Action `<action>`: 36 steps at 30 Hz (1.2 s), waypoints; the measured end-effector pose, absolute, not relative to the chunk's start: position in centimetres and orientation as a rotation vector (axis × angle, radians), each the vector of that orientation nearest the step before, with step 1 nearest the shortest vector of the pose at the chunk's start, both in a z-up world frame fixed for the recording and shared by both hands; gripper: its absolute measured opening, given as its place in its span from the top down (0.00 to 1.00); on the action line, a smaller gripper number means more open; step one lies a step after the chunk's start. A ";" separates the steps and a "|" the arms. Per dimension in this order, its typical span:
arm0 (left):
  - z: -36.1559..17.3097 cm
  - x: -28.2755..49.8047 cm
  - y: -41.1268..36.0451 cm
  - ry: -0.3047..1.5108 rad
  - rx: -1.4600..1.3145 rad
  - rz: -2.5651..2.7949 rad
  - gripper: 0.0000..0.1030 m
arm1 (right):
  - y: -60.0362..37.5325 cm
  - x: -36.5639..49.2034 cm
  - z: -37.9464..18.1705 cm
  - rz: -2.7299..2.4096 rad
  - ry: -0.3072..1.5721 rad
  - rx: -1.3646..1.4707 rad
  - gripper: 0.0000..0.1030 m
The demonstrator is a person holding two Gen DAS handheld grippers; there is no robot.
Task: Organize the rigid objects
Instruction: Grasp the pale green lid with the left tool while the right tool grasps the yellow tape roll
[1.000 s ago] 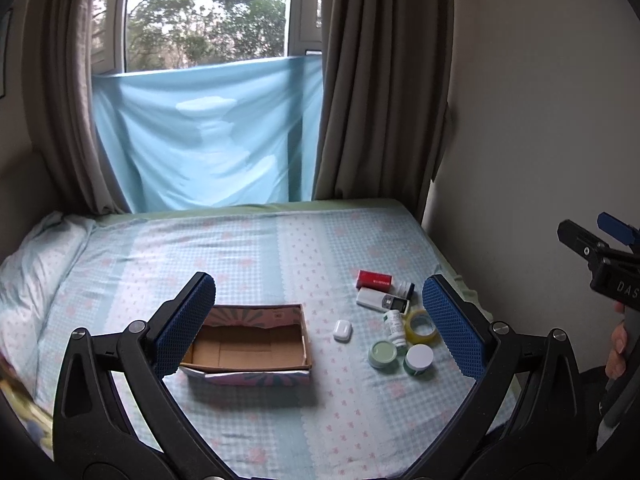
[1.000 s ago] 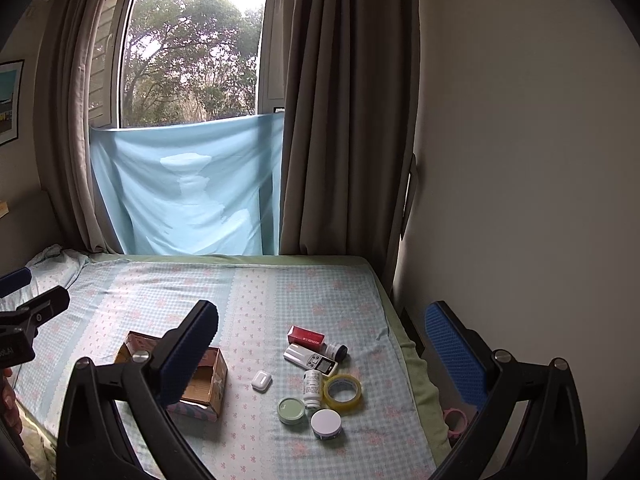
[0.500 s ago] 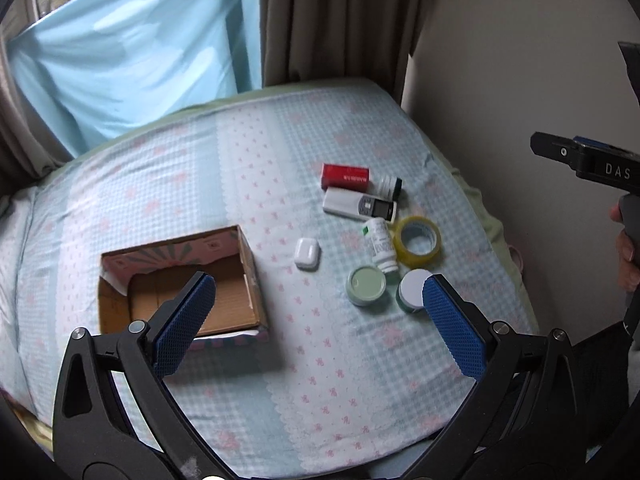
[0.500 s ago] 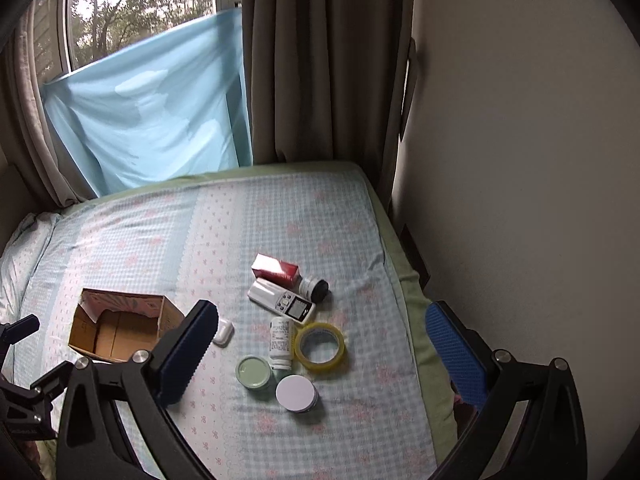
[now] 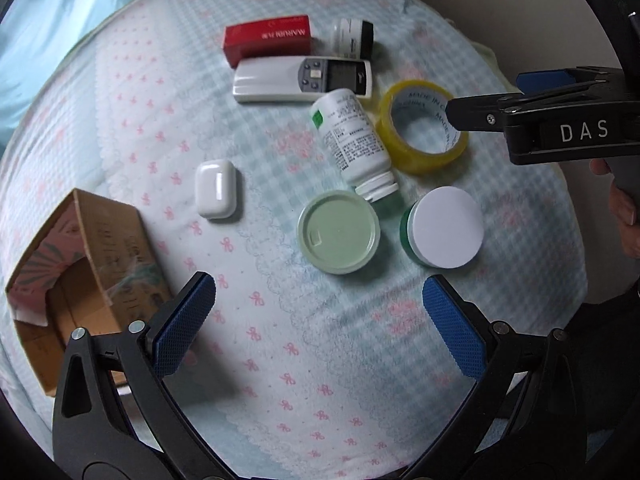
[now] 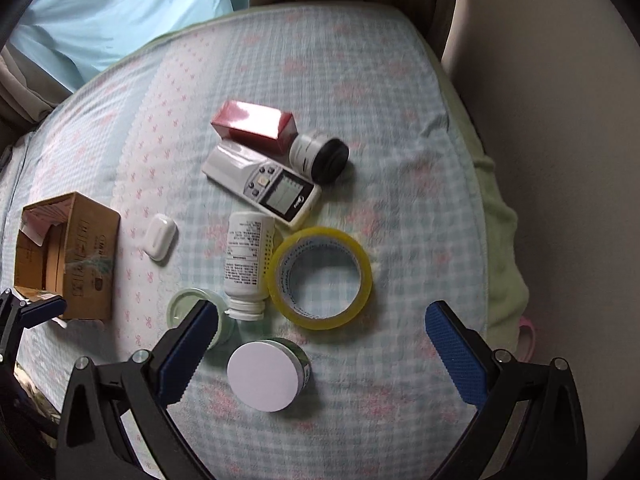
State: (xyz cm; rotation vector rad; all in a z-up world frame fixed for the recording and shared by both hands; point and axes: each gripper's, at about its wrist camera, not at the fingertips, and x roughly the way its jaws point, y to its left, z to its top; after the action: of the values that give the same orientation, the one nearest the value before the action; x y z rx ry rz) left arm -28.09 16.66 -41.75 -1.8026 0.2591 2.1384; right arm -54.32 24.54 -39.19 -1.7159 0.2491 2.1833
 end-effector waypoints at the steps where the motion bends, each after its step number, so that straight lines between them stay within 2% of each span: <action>1: -42.9 -28.4 17.1 0.282 -1.811 2.115 0.00 | 24.8 -54.6 -40.5 2.165 0.257 -1.739 0.00; 6: -47.4 -29.5 18.9 0.398 -1.825 2.043 0.00 | 25.9 -55.0 -45.5 2.095 0.247 -1.834 0.00; 15: -51.3 -30.3 20.3 0.385 -1.816 1.994 0.01 | 26.2 -56.2 -49.1 2.091 0.137 -1.907 0.00; 19: -52.0 -30.4 20.7 0.396 -1.803 1.982 0.09 | 25.8 -56.9 -49.1 2.112 0.025 -1.922 0.00; 23: -52.5 -30.5 20.5 0.373 -1.812 1.970 0.12 | 25.8 -57.0 -49.0 2.129 -0.022 -1.943 0.00; 26: -52.5 -30.5 20.5 0.395 -1.804 1.972 0.18 | 25.9 -57.2 -49.0 2.145 -0.050 -1.962 0.00; 29: -52.2 -30.9 20.2 0.378 -1.789 1.983 0.32 | 26.2 -57.3 -49.0 2.156 -0.053 -1.982 0.00; 33: -52.0 -31.2 19.9 0.346 -1.794 1.998 0.34 | 26.2 -57.1 -48.5 2.189 -0.066 -1.971 0.06; 36: -51.9 -31.1 20.0 0.367 -1.791 2.019 0.34 | 26.2 -57.0 -48.2 2.191 -0.072 -1.962 0.06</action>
State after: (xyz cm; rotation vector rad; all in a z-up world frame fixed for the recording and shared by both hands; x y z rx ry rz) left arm -31.07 20.04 -51.89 -1.7911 0.3670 2.0185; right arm -56.96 26.25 -48.21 -1.9624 -0.0723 2.1909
